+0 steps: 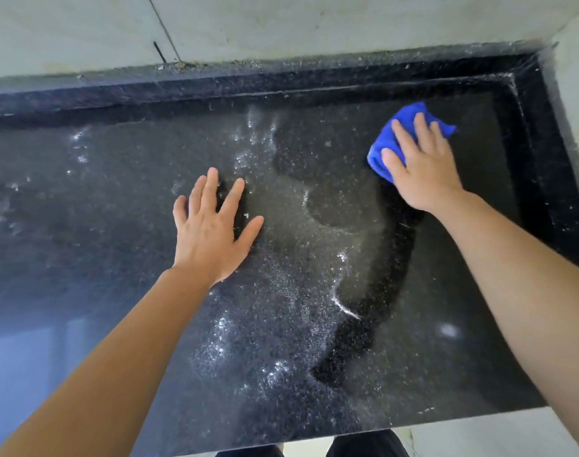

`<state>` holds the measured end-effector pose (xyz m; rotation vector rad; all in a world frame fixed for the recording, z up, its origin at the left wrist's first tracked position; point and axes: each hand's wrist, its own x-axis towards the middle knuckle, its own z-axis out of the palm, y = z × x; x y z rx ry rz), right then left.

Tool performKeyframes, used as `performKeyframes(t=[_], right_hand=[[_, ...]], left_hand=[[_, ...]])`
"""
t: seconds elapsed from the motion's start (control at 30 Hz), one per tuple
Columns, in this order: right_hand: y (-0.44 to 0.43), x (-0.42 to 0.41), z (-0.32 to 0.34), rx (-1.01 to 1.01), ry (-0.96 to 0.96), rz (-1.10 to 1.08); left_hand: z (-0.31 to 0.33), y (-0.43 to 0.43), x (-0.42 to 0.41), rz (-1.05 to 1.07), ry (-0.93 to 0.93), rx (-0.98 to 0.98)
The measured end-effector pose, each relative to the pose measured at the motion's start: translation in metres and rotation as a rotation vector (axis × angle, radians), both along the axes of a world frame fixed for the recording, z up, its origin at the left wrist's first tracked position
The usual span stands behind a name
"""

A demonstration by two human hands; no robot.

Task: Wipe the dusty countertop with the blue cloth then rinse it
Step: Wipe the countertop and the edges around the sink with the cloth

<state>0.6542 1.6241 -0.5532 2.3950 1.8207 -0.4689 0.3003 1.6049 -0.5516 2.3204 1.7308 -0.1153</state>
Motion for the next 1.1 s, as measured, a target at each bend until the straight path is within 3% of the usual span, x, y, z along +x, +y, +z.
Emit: performKeyframes(t=[0.13, 0.2, 0.43, 0.6, 0.67, 0.8, 0.93, 1.1], right_hand=[[0.018, -0.034, 0.000, -0.020, -0.024, -0.208], [0.040, -0.067, -0.001, -0.003, -0.010, -0.213], [0.079, -0.212, -0.006, 0.049, 0.058, 0.164], [0.072, -0.200, -0.006, 0.053, 0.111, 0.569], [0.066, -0.169, -0.009, 0.062, 0.130, 0.541], [0.060, -0.108, -0.008, 0.071, 0.085, 0.220], [0.069, -0.141, -0.008, 0.044, 0.041, 0.055], [0.077, -0.232, -0.009, 0.059, 0.054, 0.239]], left_hand=[[0.001, -0.005, -0.033, 0.166, 0.016, -0.066], [-0.001, -0.011, -0.043, 0.188, 0.053, -0.106], [-0.010, -0.015, -0.048, 0.170, 0.066, -0.107], [-0.013, -0.016, -0.050, 0.169, 0.035, -0.105], [-0.013, -0.015, -0.051, 0.166, 0.032, -0.107], [-0.014, -0.016, -0.052, 0.151, 0.057, -0.103], [-0.018, -0.015, -0.053, 0.133, 0.091, -0.114], [-0.020, -0.016, -0.053, 0.143, 0.082, -0.092]])
